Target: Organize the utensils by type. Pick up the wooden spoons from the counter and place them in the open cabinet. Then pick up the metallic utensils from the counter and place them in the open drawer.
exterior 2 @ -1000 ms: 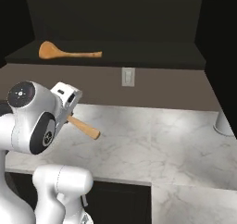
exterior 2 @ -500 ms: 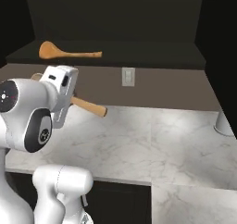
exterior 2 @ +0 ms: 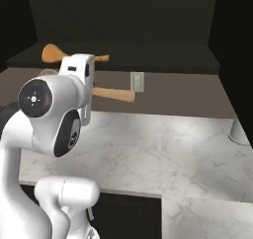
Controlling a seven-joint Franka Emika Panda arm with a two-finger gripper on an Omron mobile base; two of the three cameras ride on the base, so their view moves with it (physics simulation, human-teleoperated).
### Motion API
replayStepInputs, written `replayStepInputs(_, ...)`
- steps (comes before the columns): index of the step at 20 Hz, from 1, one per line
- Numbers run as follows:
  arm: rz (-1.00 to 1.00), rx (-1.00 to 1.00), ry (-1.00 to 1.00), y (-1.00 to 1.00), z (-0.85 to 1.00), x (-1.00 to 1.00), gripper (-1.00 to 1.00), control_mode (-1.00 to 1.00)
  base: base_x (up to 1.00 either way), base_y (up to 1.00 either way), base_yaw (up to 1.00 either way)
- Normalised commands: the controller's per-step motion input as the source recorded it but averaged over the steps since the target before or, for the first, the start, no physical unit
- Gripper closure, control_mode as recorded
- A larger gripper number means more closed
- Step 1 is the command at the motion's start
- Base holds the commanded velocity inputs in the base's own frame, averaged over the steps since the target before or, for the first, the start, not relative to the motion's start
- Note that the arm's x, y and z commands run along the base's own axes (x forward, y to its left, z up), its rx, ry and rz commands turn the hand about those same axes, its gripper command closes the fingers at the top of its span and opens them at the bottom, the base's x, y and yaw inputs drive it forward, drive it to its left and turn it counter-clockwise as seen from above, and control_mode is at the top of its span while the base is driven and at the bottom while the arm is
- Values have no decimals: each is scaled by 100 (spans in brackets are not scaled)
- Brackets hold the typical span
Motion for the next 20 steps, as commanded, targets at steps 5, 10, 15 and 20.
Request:
replayStepInputs(5, 25, 4, 0, -27, 50, 26, 100, -100, 0, 0, 0)
replayStepInputs(10, 6, 0, 16, -12, 47, 52, 100, -100, 0, 0, 0)
replayStepInputs(15, 10, 12, 21, -15, 39, 55, 100, -100, 0, 0, 0)
replayStepInputs(20, 8, 20, 15, -14, 5, 55, 100, -100, 0, 0, 0)
